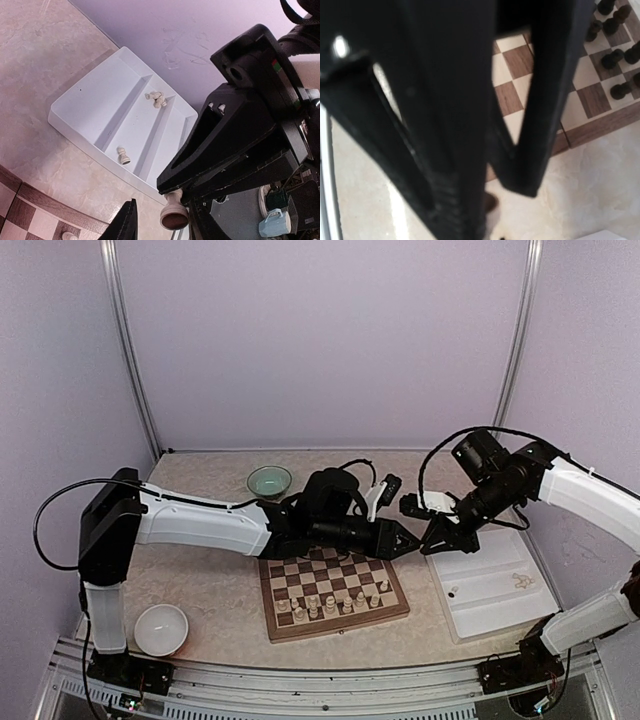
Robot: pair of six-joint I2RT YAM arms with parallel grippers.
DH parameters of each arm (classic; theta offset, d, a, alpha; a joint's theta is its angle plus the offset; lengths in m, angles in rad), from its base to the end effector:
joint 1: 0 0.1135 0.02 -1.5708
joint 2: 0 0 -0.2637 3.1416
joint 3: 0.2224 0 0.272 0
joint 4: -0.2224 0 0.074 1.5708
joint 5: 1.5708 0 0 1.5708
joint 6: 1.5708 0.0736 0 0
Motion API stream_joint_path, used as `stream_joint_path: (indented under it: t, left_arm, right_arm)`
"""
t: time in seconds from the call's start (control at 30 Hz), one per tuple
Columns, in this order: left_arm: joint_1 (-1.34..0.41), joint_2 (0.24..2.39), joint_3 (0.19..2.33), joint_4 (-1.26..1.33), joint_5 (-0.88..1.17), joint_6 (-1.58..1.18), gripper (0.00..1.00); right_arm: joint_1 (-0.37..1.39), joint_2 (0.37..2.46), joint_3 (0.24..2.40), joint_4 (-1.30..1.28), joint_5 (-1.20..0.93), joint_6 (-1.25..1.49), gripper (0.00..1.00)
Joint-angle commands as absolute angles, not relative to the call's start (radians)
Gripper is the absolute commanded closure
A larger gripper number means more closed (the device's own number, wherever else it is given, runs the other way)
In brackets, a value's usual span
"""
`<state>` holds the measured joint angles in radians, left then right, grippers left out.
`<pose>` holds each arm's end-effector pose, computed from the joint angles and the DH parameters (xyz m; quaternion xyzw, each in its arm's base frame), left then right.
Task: Set up the chess pieces on the board
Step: Pass from the right arm to the left, then pass from the left arm to the right
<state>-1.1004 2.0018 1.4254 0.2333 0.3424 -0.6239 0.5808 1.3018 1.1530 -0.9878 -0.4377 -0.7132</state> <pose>0.2138 -0.4750 0.2106 0.2855 0.7596 -0.5216 0.2637 0.2173 0.1799 0.2601 -0.6119 0.7324 0.1976 0.2238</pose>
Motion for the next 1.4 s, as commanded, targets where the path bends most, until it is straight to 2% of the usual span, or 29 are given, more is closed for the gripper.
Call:
stream_joint_path:
  t: [0.0,0.27,0.43,0.53,0.57,0.73,0.93,1.17,1.37]
  left_arm:
    - [-1.104,2.018,1.440,0.252,0.387,-0.625,0.67]
    - [-1.103,2.024,1.440,0.279,0.415,-0.628,0.79]
    - [-1.097,2.000,1.395,0.360,0.408,-0.638,0.83]
    - [-1.090,1.957,1.346,0.468,0.369,-0.641,0.84]
    - [-1.089,1.938,1.331,0.510,0.342,-0.637,0.84]
    - [-1.087,1.889,1.326,0.629,0.250,-0.582,0.84]
    - [-1.092,1.904,1.334,0.796,0.163,-0.577,0.85]
    - [-1.094,1.983,1.423,0.811,0.145,-0.600,0.84]
    - [-1.097,2.032,1.465,0.815,0.152,-0.612,0.84]
  right_arm:
    - [0.593,1.311,1.178,-0.982,-0.448,-0.702,0.90]
    - [0.592,1.303,1.182,-0.986,-0.448,-0.705,0.88]
    - [0.538,1.257,1.217,-0.920,-0.495,-0.667,0.68]
    - [0.378,1.223,1.257,-0.835,-0.658,-0.604,0.53]
    - [0.327,1.220,1.274,-0.807,-0.717,-0.567,0.52]
    - [0.176,1.250,1.282,-0.625,-0.999,-0.299,0.52]
    - [0.147,1.279,1.147,-0.332,-1.241,0.080,0.53]
    - [0.147,1.280,1.069,-0.159,-1.372,0.268,0.54]
    - [0.148,1.241,1.010,-0.104,-1.391,0.303,0.54]
